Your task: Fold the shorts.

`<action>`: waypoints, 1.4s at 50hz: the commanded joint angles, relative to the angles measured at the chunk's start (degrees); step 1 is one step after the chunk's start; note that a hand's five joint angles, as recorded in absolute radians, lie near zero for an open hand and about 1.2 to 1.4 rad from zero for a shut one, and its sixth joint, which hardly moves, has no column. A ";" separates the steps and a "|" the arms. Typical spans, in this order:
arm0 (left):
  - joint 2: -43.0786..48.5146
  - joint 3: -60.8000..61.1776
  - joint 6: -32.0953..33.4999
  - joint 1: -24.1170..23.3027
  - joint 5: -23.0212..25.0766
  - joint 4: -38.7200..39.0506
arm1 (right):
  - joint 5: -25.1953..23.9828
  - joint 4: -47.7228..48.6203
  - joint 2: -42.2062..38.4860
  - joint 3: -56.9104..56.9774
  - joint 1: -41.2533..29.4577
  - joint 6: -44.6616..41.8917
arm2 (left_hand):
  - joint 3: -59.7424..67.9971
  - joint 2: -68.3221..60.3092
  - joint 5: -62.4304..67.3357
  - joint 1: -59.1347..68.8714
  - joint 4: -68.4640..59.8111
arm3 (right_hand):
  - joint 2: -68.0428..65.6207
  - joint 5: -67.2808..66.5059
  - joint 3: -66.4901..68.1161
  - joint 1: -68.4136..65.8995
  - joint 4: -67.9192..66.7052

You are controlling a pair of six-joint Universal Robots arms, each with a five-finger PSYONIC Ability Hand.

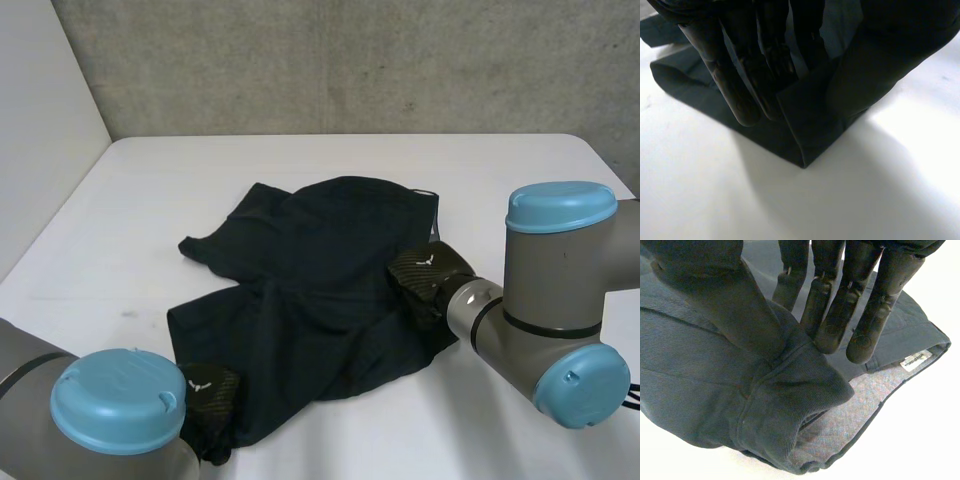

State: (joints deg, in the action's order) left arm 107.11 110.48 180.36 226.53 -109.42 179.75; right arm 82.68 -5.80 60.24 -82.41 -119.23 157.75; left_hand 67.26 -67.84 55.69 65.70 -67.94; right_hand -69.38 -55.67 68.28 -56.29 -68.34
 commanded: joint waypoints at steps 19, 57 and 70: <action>-4.28 -7.56 10.80 11.47 0.70 4.38 | -2.08 -4.92 16.30 -7.66 9.37 2.12 | 12.74 -12.16 14.31 14.30 -12.06 | 39.47 35.75 -38.37 26.38 38.42; 0.91 -12.84 10.80 13.50 1.05 4.29 | -7.98 27.33 9.46 -29.12 8.75 -0.68 | 12.74 -12.16 14.31 14.30 -12.06 | -10.55 -14.26 11.65 -23.64 -11.59; -8.57 -6.25 17.03 12.79 2.63 -6.94 | -5.25 7.06 21.93 -22.36 9.46 -15.00 | 12.74 -12.16 14.31 14.30 -12.06 | -10.62 -14.33 11.72 -23.71 -11.66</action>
State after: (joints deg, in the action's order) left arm 105.10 100.19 192.94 239.64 -108.15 180.44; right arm 77.27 15.88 74.12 -108.48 -110.27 150.43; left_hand 68.23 -68.57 55.69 65.70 -68.73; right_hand -67.25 -55.74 67.61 -54.41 -68.15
